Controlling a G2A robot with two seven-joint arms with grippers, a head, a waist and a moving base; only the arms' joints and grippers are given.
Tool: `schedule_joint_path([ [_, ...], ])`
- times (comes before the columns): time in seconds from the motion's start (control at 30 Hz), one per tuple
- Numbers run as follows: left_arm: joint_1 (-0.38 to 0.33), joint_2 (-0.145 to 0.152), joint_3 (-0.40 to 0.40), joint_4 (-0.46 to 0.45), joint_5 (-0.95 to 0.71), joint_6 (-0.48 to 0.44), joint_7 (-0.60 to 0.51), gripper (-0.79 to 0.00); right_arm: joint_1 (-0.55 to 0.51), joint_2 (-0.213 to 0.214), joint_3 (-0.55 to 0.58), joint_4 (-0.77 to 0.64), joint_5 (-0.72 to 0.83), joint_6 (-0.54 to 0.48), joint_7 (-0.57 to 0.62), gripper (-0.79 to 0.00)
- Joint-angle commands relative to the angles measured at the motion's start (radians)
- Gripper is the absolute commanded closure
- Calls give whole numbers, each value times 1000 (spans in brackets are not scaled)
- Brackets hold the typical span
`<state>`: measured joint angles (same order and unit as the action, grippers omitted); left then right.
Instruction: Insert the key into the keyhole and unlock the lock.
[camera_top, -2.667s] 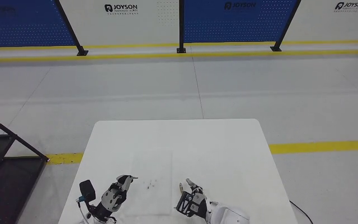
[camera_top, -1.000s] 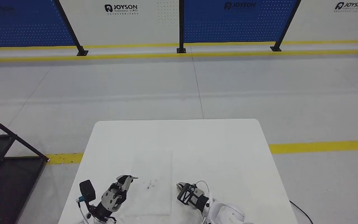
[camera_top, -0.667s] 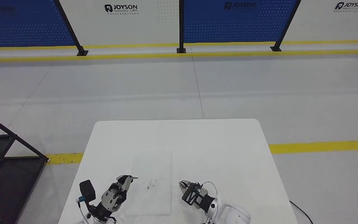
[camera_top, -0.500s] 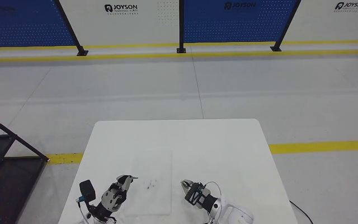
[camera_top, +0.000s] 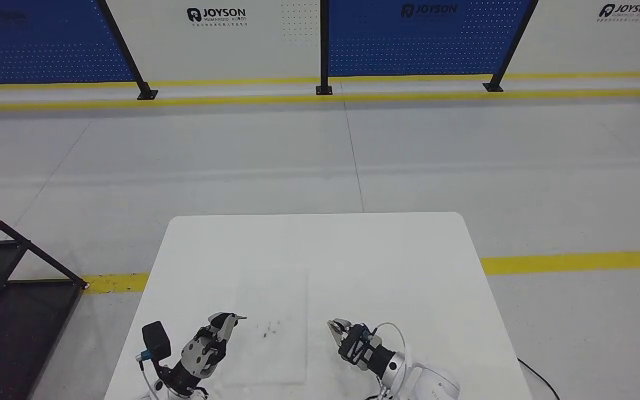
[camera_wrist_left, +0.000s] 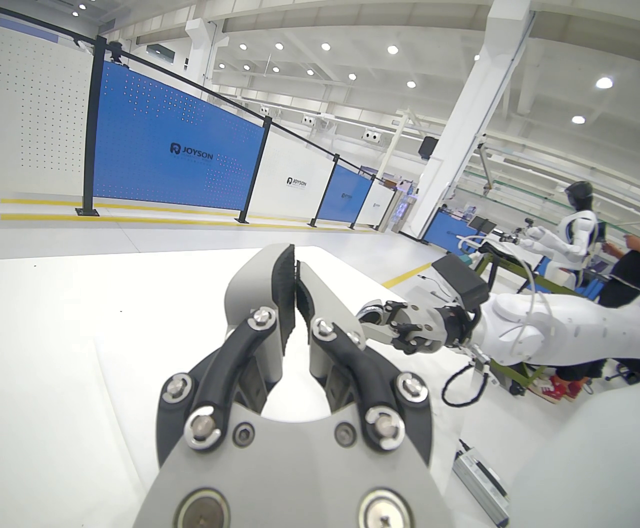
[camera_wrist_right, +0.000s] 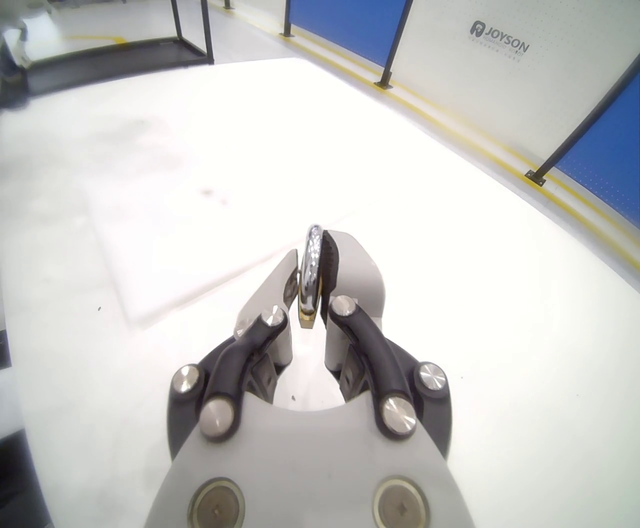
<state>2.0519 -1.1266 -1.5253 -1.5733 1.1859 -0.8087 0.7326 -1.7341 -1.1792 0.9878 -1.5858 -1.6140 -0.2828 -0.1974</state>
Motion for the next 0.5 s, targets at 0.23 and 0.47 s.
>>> schedule_joint_path([
  [0.23,0,0,0,0,0,0,0,0,0,0,0,0,0,0,0,0],
  [0.47,0,0,0,0,0,0,0,0,0,0,0,0,0,0,0,0],
])
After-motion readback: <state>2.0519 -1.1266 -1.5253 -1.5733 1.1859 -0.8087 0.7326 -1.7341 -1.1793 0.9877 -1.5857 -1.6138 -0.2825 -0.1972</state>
